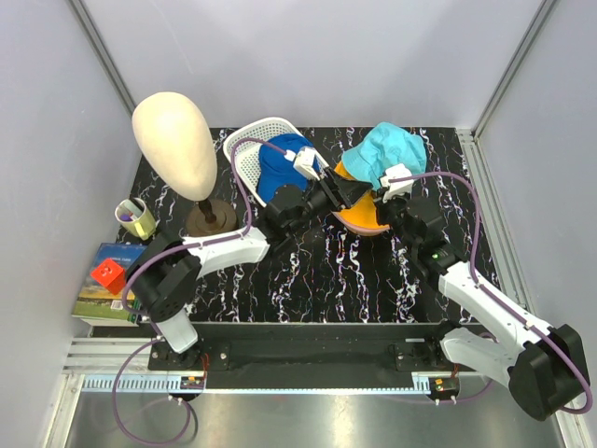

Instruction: Stack the hats

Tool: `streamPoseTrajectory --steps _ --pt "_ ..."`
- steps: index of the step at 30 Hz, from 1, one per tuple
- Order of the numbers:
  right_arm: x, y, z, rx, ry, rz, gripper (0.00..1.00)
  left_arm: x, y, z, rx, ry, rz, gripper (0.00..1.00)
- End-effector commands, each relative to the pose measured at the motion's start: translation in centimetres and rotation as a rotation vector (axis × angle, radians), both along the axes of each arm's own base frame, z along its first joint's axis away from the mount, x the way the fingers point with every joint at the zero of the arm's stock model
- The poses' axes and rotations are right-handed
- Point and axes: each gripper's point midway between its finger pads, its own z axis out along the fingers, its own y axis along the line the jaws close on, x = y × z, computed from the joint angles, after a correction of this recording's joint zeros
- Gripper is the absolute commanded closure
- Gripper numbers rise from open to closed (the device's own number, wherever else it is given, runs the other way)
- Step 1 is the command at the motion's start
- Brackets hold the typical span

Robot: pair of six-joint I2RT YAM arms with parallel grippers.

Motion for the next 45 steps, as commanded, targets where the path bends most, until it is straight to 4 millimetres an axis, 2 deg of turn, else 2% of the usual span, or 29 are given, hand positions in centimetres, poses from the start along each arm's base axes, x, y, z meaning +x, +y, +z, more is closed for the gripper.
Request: streamPoseTrajectory --steps 1,3,7,9,10,12,13,14,15,17,18,21,22,26,27,28,31,32,33,37,40,45 --pt "-0.4 0.8 0.2 -0.005 -0.014 0.034 1.0 0.6 -0.2 3.8 -0.098 -0.077 0.025 0.44" --pt "-0.4 0.9 0.2 -0.007 -0.014 0.036 1.0 0.9 -0.3 3.4 -0.086 -0.066 0.035 0.49" --pt "-0.5 1.0 0.2 -0.008 -0.016 0.044 1.0 1.3 -0.6 2.8 -0.075 -0.069 0.043 0.51" --pt "-0.6 1.1 0.1 -0.012 -0.014 0.049 1.0 1.4 -0.7 2.7 -0.081 -0.074 0.043 0.57" --pt "-0.6 1.1 0.1 -0.013 -0.013 0.051 1.0 1.4 -0.6 2.8 -0.087 -0.086 0.046 0.68" --pt "-0.7 1.2 0.2 -0.013 -0.016 0.06 1.0 2.1 -0.1 2.5 -0.09 -0.087 0.092 0.79" --pt "-0.7 1.3 0.2 -0.015 -0.017 0.065 1.0 2.0 0.1 2.8 -0.094 -0.103 0.102 0.92" --pt "-0.8 1.3 0.1 -0.016 -0.017 0.065 1.0 2.1 0.4 3.0 -0.095 -0.112 0.111 0.99" --pt "-0.8 1.4 0.1 -0.018 -0.016 0.068 1.0 2.2 0.7 2.3 -0.083 -0.11 0.128 1.0" --pt "-0.8 1.3 0.1 -0.019 -0.017 0.064 1.0 2.0 1.4 2.4 -0.068 -0.125 0.147 1.0" --pt "-0.8 1.3 0.2 -0.018 -0.018 0.061 1.0 2.1 2.0 1.1 -0.043 -0.108 0.17 1.0" --pt "-0.8 1.0 0.3 -0.018 -0.021 0.047 0.98 2.0 3.3 0.2 -0.023 -0.098 0.201 1.0" --pt "-0.8 0.9 0.4 -0.018 -0.023 0.044 0.97 1.9 3.8 -1.0 -0.004 -0.08 0.207 1.0" --pt "-0.9 0.7 0.3 -0.021 -0.021 0.036 0.92 2.2 5.1 -2.6 -0.001 -0.052 0.221 1.0" --pt "-0.9 0.7 0.4 -0.02 -0.024 0.035 0.89 2.2 5.2 -2.7 -0.005 -0.052 0.218 1.0" --pt "-0.9 0.6 0.5 -0.02 -0.025 0.032 0.74 2.2 5.3 -2.9 -0.004 -0.05 0.218 1.0" --pt "-1.0 0.4 0.7 -0.02 -0.024 0.023 0.45 2.6 5.7 -3.4 0.009 -0.045 0.232 1.0" --pt "-1.1 0.3 0.9 -0.018 -0.028 0.021 0.31 2.7 6.0 -3.6 0.013 -0.043 0.24 1.0" --pt "-1.2 0.2 1.0 -0.012 -0.029 0.02 0.27 3.0 6.3 -3.8 0.017 -0.036 0.255 1.0" --pt "-2.0 0.3 2.1 0.019 -0.049 0.041 0.15 4.2 7.7 -4.8 0.032 -0.016 0.293 1.0" --pt "-2.7 0.0 3.2 0.048 -0.074 0.042 0.13 4.1 7.6 -6.0 0.058 0.001 0.281 1.0" --pt "-3.8 -1.5 6.8 0.153 -0.119 -0.021 0.1 4.6 7.4 -8.1 0.116 0.03 0.279 1.0"
